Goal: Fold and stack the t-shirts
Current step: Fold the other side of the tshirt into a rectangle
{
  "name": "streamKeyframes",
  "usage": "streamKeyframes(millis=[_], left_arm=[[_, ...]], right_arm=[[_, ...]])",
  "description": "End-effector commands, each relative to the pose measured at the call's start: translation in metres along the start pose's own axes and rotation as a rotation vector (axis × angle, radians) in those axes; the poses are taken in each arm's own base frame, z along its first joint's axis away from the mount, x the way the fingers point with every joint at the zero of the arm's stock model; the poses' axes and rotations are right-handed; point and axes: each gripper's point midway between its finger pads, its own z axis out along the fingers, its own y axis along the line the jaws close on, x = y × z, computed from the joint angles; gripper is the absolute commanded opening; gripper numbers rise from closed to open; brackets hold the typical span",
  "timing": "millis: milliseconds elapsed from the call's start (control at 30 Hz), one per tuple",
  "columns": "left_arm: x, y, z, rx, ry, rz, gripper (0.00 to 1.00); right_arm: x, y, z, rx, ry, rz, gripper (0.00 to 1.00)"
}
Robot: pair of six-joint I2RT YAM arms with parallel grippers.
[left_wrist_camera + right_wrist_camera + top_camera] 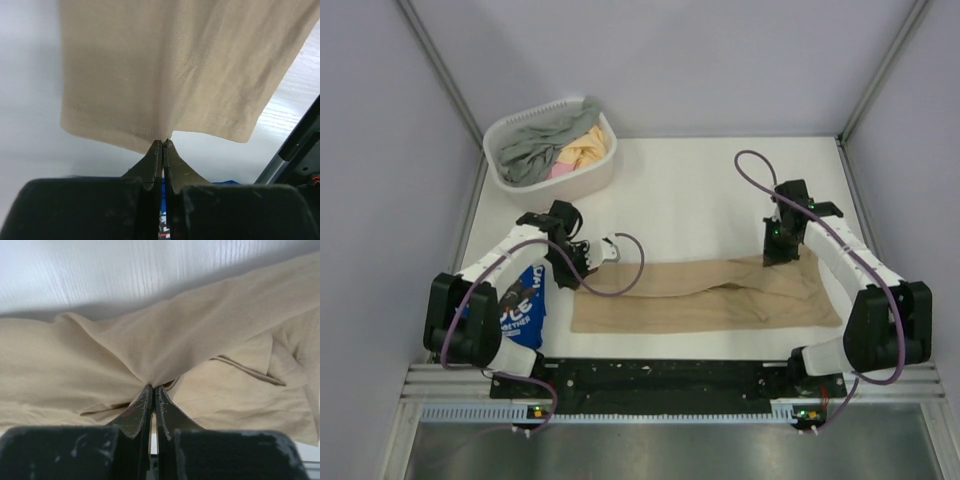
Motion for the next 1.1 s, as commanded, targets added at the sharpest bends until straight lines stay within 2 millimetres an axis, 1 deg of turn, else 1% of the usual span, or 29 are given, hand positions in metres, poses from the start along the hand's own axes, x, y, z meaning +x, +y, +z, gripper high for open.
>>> streamKeyframes(millis=[0, 100, 167, 200, 267, 300, 333, 367, 400, 433, 467, 500, 533, 567, 633, 667, 700, 733, 767, 833, 900, 933, 1000, 1033, 1067], left_arm=[[0.013, -0.016, 0.014, 0.074, 0.028, -0.017, 0.00], [0.019, -0.019, 0.020, 0.097, 0.050, -0.023, 0.01], [0.024, -0.024, 0.023, 0.127, 0.072, -0.024, 0.04], [0.028, -0.029, 0.024, 0.149, 0.086, -0.025, 0.08], [0.034, -0.039, 0.026, 0.195, 0.104, -0.024, 0.25], [0.036, -0.045, 0.024, 0.222, 0.107, -0.016, 0.37], [0.036, -0.051, 0.022, 0.253, 0.105, -0.008, 0.43], [0.033, -0.053, 0.018, 0.263, 0.092, 0.009, 0.45], [0.029, -0.052, 0.015, 0.262, 0.074, 0.014, 0.47], [0.022, -0.046, 0.011, 0.241, 0.044, 0.010, 0.52], [0.014, -0.037, 0.006, 0.208, 0.011, -0.008, 0.55], [0.003, -0.023, 0.003, 0.162, -0.023, -0.046, 0.58], [-0.007, -0.007, -0.001, 0.110, -0.053, -0.092, 0.61], [-0.017, 0.013, -0.004, 0.045, -0.080, -0.133, 0.63], [-0.024, 0.046, -0.001, -0.049, -0.089, -0.234, 0.64], [-0.024, 0.060, 0.003, -0.095, -0.080, -0.265, 0.64], [-0.024, 0.069, 0.009, -0.111, -0.072, -0.295, 0.64], [-0.022, 0.075, 0.015, -0.122, -0.063, -0.312, 0.64], [-0.020, 0.079, 0.023, -0.123, -0.054, -0.321, 0.65], [-0.016, 0.082, 0.036, -0.108, -0.041, -0.324, 0.66], [-0.012, 0.080, 0.047, -0.085, -0.026, -0.328, 0.68], [-0.010, 0.077, 0.052, -0.068, -0.023, -0.327, 0.69], [-0.008, 0.069, 0.060, -0.031, -0.029, -0.318, 0.69], [-0.008, 0.064, 0.062, -0.014, -0.037, -0.313, 0.68], [-0.009, 0.061, 0.063, -0.002, -0.047, -0.307, 0.63]], right_arm=[[0.020, 0.002, 0.006, -0.029, 0.071, 0.011, 0.00], [0.022, 0.004, 0.009, -0.036, 0.081, 0.013, 0.00], [0.028, 0.003, 0.011, -0.038, 0.096, 0.014, 0.01], [0.031, 0.003, 0.012, -0.044, 0.105, 0.015, 0.05], [0.037, 0.007, 0.011, -0.066, 0.118, 0.025, 0.16], [0.038, 0.011, 0.010, -0.089, 0.124, 0.026, 0.19], [0.040, 0.014, 0.008, -0.107, 0.126, 0.029, 0.24], [0.038, 0.015, 0.004, -0.114, 0.119, 0.028, 0.30], [0.034, 0.015, 0.001, -0.113, 0.107, 0.027, 0.37], [0.028, 0.013, -0.004, -0.102, 0.081, 0.020, 0.48], [0.018, 0.009, -0.010, -0.083, 0.043, 0.022, 0.56], [0.006, 0.003, -0.016, -0.058, -0.001, 0.031, 0.65], [-0.007, -0.005, -0.023, -0.032, -0.047, 0.041, 0.69], [-0.023, -0.015, -0.030, -0.002, -0.103, 0.069, 0.71], [-0.052, -0.032, -0.038, 0.013, -0.203, 0.125, 0.73], [-0.067, -0.050, -0.040, 0.033, -0.255, 0.186, 0.72], [-0.075, -0.060, -0.038, 0.045, -0.276, 0.219, 0.72], [-0.082, -0.075, -0.036, 0.081, -0.297, 0.255, 0.72], [-0.088, -0.082, -0.030, 0.091, -0.299, 0.271, 0.70], [-0.089, -0.092, -0.013, 0.105, -0.257, 0.282, 0.70], [-0.084, -0.102, 0.006, 0.142, -0.202, 0.276, 0.69], [-0.080, -0.105, 0.019, 0.150, -0.164, 0.277, 0.67], [-0.078, -0.110, 0.036, 0.131, -0.129, 0.289, 0.58], [-0.079, -0.112, 0.045, 0.128, -0.113, 0.287, 0.49], [-0.082, -0.108, 0.052, 0.100, -0.104, 0.278, 0.40]])
